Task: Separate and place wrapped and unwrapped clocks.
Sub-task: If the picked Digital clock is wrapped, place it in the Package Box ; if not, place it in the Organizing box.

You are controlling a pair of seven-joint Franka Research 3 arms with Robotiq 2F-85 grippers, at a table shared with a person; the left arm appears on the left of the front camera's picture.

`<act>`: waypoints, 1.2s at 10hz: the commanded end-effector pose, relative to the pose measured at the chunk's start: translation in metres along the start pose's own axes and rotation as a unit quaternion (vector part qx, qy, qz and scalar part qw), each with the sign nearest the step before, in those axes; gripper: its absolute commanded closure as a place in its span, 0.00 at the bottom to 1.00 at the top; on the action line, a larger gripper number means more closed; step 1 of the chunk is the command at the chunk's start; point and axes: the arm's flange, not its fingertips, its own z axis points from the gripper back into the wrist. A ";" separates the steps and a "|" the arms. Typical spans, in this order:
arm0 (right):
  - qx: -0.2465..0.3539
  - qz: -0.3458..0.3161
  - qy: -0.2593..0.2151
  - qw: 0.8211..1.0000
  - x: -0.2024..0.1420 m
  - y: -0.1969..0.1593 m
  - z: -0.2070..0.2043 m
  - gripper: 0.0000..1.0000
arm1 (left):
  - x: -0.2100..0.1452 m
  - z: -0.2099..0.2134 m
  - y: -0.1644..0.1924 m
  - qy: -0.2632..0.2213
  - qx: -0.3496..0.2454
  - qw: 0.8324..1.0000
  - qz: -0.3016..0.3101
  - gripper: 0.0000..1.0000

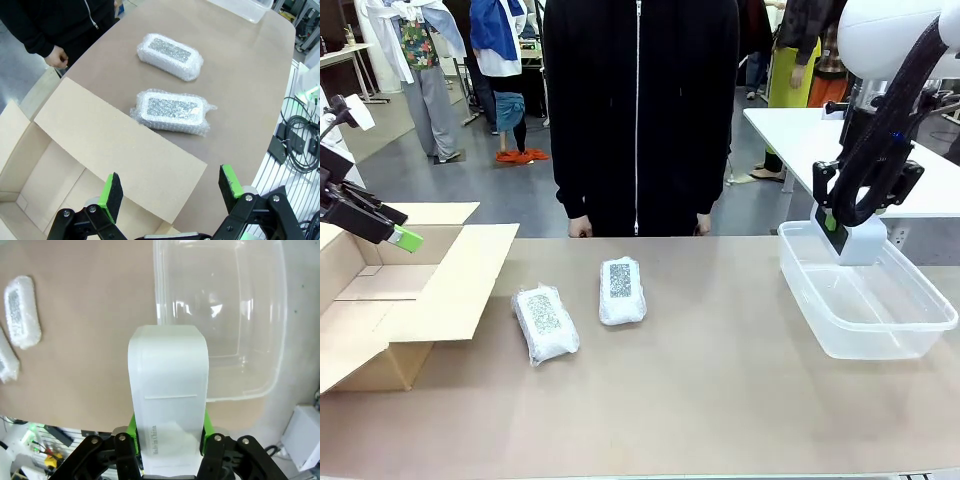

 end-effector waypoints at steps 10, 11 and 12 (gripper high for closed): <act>-0.011 -0.005 0.094 0.995 0.132 -0.067 -0.118 0.49 | 0.000 -0.001 0.002 -0.007 -0.007 1.000 -0.003 0.00; -0.022 -0.012 0.088 0.996 0.135 -0.065 -0.133 0.49 | 0.000 -0.001 0.002 -0.007 -0.007 1.000 -0.003 0.00; -0.020 -0.005 0.096 0.995 0.136 -0.063 -0.145 0.49 | 0.000 -0.001 0.002 -0.007 -0.007 1.000 -0.003 0.00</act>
